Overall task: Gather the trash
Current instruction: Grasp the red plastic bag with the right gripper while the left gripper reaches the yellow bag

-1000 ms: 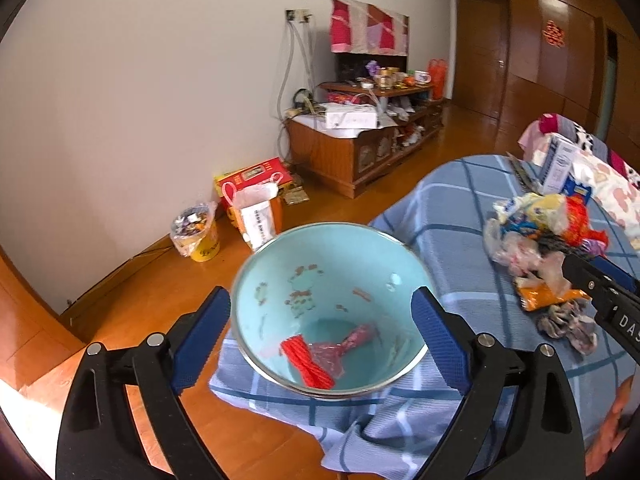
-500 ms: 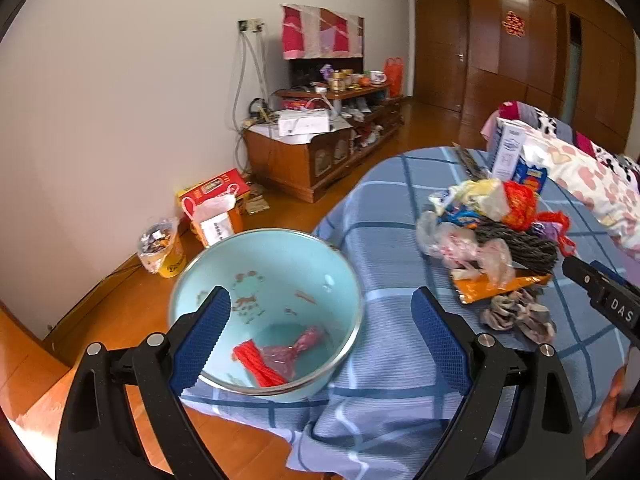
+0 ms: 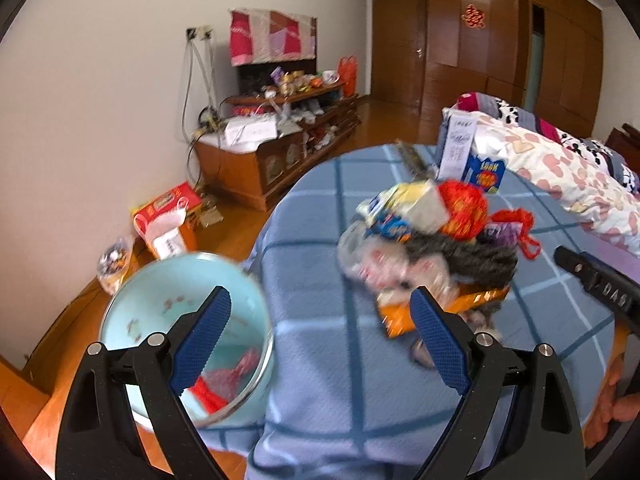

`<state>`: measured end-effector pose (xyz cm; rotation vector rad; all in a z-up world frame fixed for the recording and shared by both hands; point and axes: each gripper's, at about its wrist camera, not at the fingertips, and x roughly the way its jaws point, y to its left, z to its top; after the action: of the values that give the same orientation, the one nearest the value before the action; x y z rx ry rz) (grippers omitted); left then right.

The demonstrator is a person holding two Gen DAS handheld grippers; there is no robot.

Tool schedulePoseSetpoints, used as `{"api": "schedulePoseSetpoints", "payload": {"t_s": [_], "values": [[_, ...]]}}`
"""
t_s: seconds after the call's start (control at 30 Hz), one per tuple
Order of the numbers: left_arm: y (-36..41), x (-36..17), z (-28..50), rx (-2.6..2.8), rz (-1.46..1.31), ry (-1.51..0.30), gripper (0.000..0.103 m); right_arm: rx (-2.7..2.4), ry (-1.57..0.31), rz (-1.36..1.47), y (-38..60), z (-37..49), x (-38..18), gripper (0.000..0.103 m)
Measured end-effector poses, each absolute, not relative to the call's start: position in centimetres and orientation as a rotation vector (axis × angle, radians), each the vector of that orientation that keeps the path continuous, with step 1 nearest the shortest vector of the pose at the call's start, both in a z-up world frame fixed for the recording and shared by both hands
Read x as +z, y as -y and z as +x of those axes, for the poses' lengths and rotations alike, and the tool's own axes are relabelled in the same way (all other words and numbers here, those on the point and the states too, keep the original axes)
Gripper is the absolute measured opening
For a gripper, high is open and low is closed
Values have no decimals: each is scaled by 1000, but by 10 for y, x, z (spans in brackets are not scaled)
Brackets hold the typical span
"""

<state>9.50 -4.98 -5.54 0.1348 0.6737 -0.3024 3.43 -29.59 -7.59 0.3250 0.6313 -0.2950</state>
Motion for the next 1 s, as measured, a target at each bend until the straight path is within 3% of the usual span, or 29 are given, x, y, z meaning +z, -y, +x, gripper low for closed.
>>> {"api": "schedulePoseSetpoints", "payload": {"t_s": [0.4, 0.6, 0.7, 0.87, 0.93, 0.97, 1.0], "values": [[105, -46, 129, -361, 153, -649, 89, -348, -648, 382, 346, 51, -86, 49], [122, -53, 147, -363, 125, -673, 89, -366, -637, 404, 375, 70, -82, 62], [131, -55, 160, -351, 115, -682, 89, -363, -666, 421, 385, 89, -89, 62], [145, -65, 182, -339, 120, -716, 80, -358, -712, 470, 395, 123, -104, 62], [146, -71, 191, -334, 113, -738, 70, -349, -729, 472, 396, 134, -110, 60], [145, -77, 198, -342, 97, -768, 67, -338, -752, 472, 396, 141, -115, 56], [144, -81, 201, -352, 85, -788, 62, -327, -772, 482, 397, 145, -121, 43]]}}
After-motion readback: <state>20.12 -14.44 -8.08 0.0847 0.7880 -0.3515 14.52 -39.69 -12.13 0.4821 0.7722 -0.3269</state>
